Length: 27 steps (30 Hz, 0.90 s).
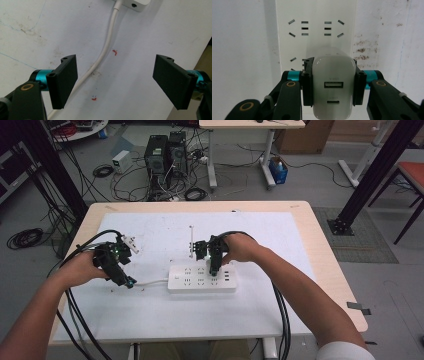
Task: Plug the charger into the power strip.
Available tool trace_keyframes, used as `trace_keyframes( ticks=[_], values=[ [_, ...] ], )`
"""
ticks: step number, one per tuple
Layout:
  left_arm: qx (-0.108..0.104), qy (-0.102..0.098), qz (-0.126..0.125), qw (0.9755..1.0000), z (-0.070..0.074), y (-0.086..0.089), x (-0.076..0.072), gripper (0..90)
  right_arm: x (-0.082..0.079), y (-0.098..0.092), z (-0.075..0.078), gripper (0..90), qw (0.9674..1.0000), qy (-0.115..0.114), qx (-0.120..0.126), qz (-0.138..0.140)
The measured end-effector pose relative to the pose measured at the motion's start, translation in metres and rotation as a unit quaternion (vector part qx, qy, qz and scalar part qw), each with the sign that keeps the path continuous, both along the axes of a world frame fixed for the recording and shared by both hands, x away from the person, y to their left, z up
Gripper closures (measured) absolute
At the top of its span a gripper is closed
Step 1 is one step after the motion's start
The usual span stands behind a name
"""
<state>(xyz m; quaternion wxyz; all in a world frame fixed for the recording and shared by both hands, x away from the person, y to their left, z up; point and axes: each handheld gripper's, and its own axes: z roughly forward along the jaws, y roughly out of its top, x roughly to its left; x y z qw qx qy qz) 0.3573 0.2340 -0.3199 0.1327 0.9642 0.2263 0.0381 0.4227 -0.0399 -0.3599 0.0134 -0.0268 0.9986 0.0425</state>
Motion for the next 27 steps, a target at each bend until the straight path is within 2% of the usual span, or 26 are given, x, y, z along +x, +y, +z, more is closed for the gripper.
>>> trace_keyframes(
  ticks=[5, 6, 8, 11, 16, 19, 22, 24, 27],
  values=[
    [0.002, -0.001, 0.000, 1.0000, 0.000, -0.001, 0.000, 20.2, -0.001, 0.001, -0.002, 62.3, 0.9999, -0.001, -0.008, -0.012],
    [0.002, 0.000, -0.002, 1.0000, 0.000, -0.001, 0.000, 20.2, -0.003, 0.002, -0.007, 62.4, 0.9996, -0.002, -0.023, -0.017],
    [0.000, 0.000, 0.000, 1.0000, -0.001, 0.000, -0.001, 20.2, -0.003, 0.004, -0.007, 62.4, 0.9997, -0.007, -0.017, -0.013],
    [0.001, 0.001, 0.001, 1.0000, -0.001, 0.001, 0.000, 20.2, -0.002, 0.003, -0.007, 62.4, 0.9995, 0.000, -0.020, -0.025],
    [-0.001, 0.001, 0.001, 1.0000, -0.002, 0.001, -0.001, 20.2, 0.002, 0.001, -0.008, 62.5, 0.9995, 0.011, -0.013, -0.027],
    [-0.006, 0.001, 0.000, 1.0000, -0.005, -0.001, 0.001, 20.2, -0.002, 0.000, -0.009, 62.6, 0.9997, -0.003, -0.008, -0.022],
    [-0.007, 0.003, -0.003, 1.0000, -0.008, -0.002, 0.003, 20.2, -0.017, 0.002, -0.011, 62.6, 0.9986, -0.052, -0.010, 0.000],
    [-0.004, 0.005, -0.004, 1.0000, -0.009, -0.003, 0.003, 20.2, -0.016, 0.001, -0.012, 62.6, 0.9988, -0.048, -0.007, -0.003],
    [-0.008, 0.004, -0.006, 0.9999, -0.009, -0.004, 0.003, 20.2, -0.002, 0.000, -0.012, 62.6, 0.9997, -0.006, 0.000, -0.023]
  ],
)
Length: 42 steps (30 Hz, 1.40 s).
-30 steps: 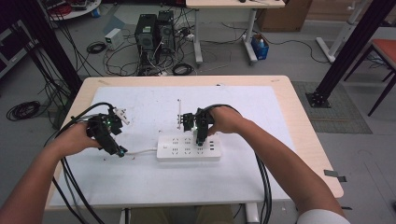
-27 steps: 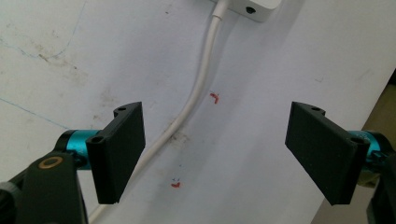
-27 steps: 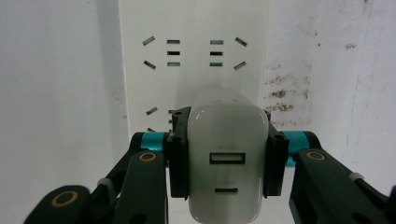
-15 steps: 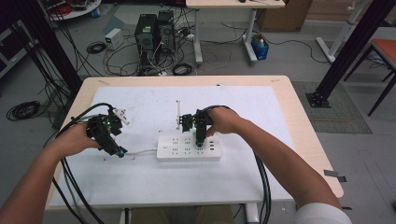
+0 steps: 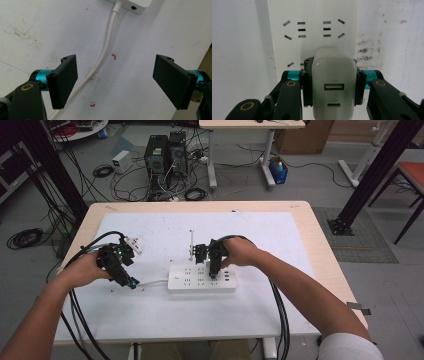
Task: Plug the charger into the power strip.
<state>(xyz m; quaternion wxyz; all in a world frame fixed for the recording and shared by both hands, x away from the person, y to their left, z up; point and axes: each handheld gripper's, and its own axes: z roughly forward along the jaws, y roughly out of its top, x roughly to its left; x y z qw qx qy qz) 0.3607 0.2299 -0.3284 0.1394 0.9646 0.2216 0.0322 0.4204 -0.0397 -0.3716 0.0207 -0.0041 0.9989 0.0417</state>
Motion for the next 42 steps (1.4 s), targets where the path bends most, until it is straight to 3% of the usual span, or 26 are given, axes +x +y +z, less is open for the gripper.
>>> trace_keyframes(
  ticks=[3, 7, 12, 17, 18, 19, 20, 22, 24, 25, 30, 31, 35, 36, 39, 42],
  values=[
    [-0.002, 0.001, -0.001, 1.0000, 0.000, 0.000, -0.001, 20.2, 0.006, -0.002, -0.002, 62.7, 0.9997, 0.022, 0.010, -0.007],
    [-0.005, 0.000, 0.005, 1.0000, 0.000, 0.003, 0.000, 20.2, 0.006, -0.004, -0.005, 62.8, 0.9996, 0.021, 0.021, -0.004],
    [-0.005, 0.001, 0.008, 1.0000, -0.001, 0.003, 0.000, 20.2, 0.004, -0.001, -0.006, 62.7, 0.9998, 0.017, -0.004, 0.008],
    [-0.007, -0.003, 0.006, 0.9999, -0.001, 0.002, 0.001, 20.2, 0.006, -0.002, -0.007, 61.7, 0.9998, 0.018, 0.009, 0.008],
    [-0.005, -0.003, 0.004, 1.0000, -0.001, 0.002, 0.002, 20.2, 0.002, -0.002, -0.008, 49.9, 0.9999, 0.003, 0.007, 0.009],
    [-0.006, -0.005, 0.004, 1.0000, -0.001, 0.002, 0.001, 20.2, 0.001, -0.004, -0.008, 28.4, 0.9999, 0.005, 0.011, 0.003],
    [-0.010, -0.005, 0.005, 0.9999, -0.001, 0.003, 0.002, 20.2, 0.003, -0.007, -0.004, 25.3, 0.9992, 0.021, 0.027, -0.020],
    [-0.013, -0.006, 0.005, 0.9999, -0.001, 0.005, 0.003, 20.1, 0.003, -0.022, 0.012, 20.7, 0.9925, 0.038, 0.099, -0.060],
    [-0.019, -0.008, 0.005, 0.9998, 0.000, 0.006, 0.004, 20.2, 0.005, -0.041, 0.028, 17.1, 0.9845, 0.040, 0.137, -0.102],
    [-0.020, -0.009, 0.006, 0.9997, 0.000, 0.006, 0.005, 20.1, 0.006, -0.051, 0.034, 11.9, 0.9814, 0.023, 0.145, -0.124],
    [-0.027, -0.020, -0.002, 0.9994, 0.005, 0.005, 0.008, 20.1, 0.008, -0.106, 0.055, 11.9, 0.9621, -0.026, 0.142, -0.231],
    [-0.029, -0.022, 0.001, 0.9993, 0.005, 0.004, 0.008, 20.2, 0.007, -0.116, 0.057, 11.8, 0.9580, -0.031, 0.136, -0.251],
    [-0.022, -0.023, -0.004, 0.9995, 0.008, 0.001, 0.011, 20.2, 0.001, -0.149, 0.062, 11.9, 0.9473, -0.030, 0.125, -0.293],
    [-0.021, -0.024, -0.006, 0.9995, 0.009, -0.001, 0.011, 20.2, -0.002, -0.155, 0.063, 11.8, 0.9457, -0.030, 0.120, -0.301],
    [-0.014, -0.027, -0.015, 0.9994, 0.014, -0.005, 0.011, 20.1, -0.008, -0.172, 0.067, 11.6, 0.9460, -0.036, 0.086, -0.310],
    [-0.014, -0.035, -0.015, 0.9992, 0.019, -0.008, 0.010, 20.2, -0.015, -0.188, 0.073, 11.4, 0.9405, -0.048, 0.068, -0.330]
  ],
)
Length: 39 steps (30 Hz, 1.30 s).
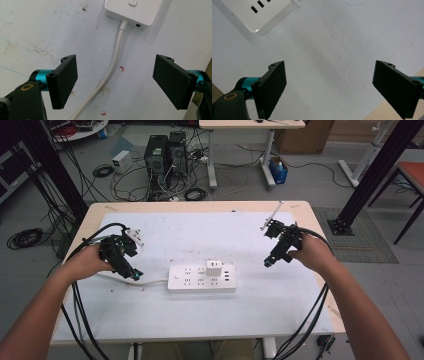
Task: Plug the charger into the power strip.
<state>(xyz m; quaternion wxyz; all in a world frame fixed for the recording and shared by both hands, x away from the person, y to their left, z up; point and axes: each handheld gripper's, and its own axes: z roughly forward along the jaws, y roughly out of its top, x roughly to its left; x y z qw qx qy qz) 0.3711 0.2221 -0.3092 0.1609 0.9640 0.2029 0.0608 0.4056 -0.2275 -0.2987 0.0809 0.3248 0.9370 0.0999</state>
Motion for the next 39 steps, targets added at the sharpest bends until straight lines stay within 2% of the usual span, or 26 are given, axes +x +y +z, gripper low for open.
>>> trace_keyframes(
  ticks=[3, 6, 8, 11, 14, 22, 33, 39],
  values=[
    [0.001, -0.004, -0.001, 1.0000, 0.003, -0.001, 0.000, 20.1, -0.008, -0.014, 0.008, 11.4, 0.9997, -0.005, 0.021, -0.010],
    [0.002, -0.010, 0.003, 0.9999, 0.006, -0.002, -0.001, 20.1, -0.016, -0.023, 0.009, 11.5, 0.9995, 0.000, 0.029, -0.009],
    [0.003, -0.011, 0.004, 0.9999, 0.009, -0.001, 0.000, 20.1, -0.020, -0.026, 0.010, 11.5, 0.9996, -0.007, 0.029, -0.002],
    [0.005, -0.015, 0.009, 0.9998, 0.012, -0.001, 0.002, 20.2, -0.024, -0.028, 0.010, 11.5, 0.9995, -0.010, 0.029, 0.003],
    [-0.004, -0.023, 0.019, 0.9995, 0.015, 0.000, 0.002, 20.2, -0.025, -0.029, 0.010, 11.5, 0.9995, -0.015, 0.027, -0.004],
    [0.003, -0.024, 0.018, 0.9996, 0.014, 0.000, -0.001, 20.1, -0.034, -0.025, 0.003, 11.5, 0.9997, -0.016, 0.018, 0.003],
    [0.007, -0.024, 0.022, 0.9994, 0.011, -0.001, -0.001, 20.2, -0.040, -0.029, 0.004, 11.5, 0.9995, -0.019, 0.025, -0.002],
    [0.008, -0.023, 0.024, 0.9994, 0.009, -0.001, -0.002, 20.2, -0.043, -0.031, -0.004, 11.5, 0.9994, -0.015, 0.029, -0.003]
  ],
)
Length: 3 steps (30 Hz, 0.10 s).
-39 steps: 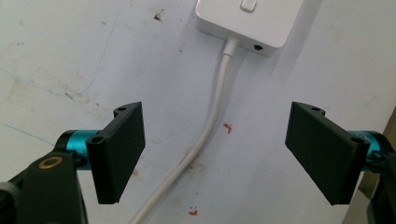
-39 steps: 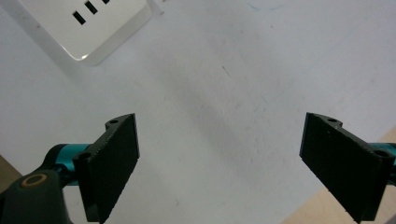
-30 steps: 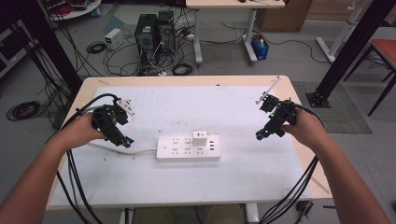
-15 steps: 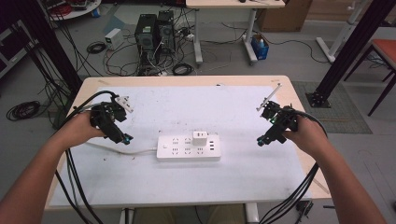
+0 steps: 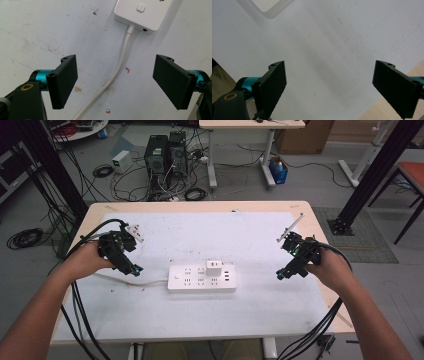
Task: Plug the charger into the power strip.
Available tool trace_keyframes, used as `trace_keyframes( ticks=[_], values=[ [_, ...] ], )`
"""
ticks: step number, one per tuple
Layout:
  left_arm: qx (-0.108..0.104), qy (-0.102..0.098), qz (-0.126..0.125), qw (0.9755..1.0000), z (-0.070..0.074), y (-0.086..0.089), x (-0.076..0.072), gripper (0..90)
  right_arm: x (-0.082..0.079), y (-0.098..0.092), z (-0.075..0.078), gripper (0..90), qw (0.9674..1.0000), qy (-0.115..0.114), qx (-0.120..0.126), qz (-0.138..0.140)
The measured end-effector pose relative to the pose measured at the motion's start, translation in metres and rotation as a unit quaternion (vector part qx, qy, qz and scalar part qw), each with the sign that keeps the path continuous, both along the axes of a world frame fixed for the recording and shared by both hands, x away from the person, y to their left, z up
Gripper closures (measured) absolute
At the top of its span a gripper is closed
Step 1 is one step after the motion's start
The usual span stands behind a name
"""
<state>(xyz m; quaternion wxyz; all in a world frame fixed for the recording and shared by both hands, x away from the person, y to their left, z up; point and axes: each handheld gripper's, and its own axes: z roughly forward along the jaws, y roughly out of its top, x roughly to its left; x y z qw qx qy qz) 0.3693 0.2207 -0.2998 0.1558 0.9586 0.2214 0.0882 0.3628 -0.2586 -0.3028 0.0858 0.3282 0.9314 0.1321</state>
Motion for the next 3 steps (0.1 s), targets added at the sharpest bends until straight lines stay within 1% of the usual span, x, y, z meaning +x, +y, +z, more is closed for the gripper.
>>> trace_keyframes(
  ticks=[3],
  values=[
    [0.002, 0.000, 0.000, 1.0000, 0.0003, 0.0006, -0.0002, 20.1, -0.0004, -0.0012, -0.0016, 11.4, 1.0000, 0.001, 0.001, -0.001]
  ],
)
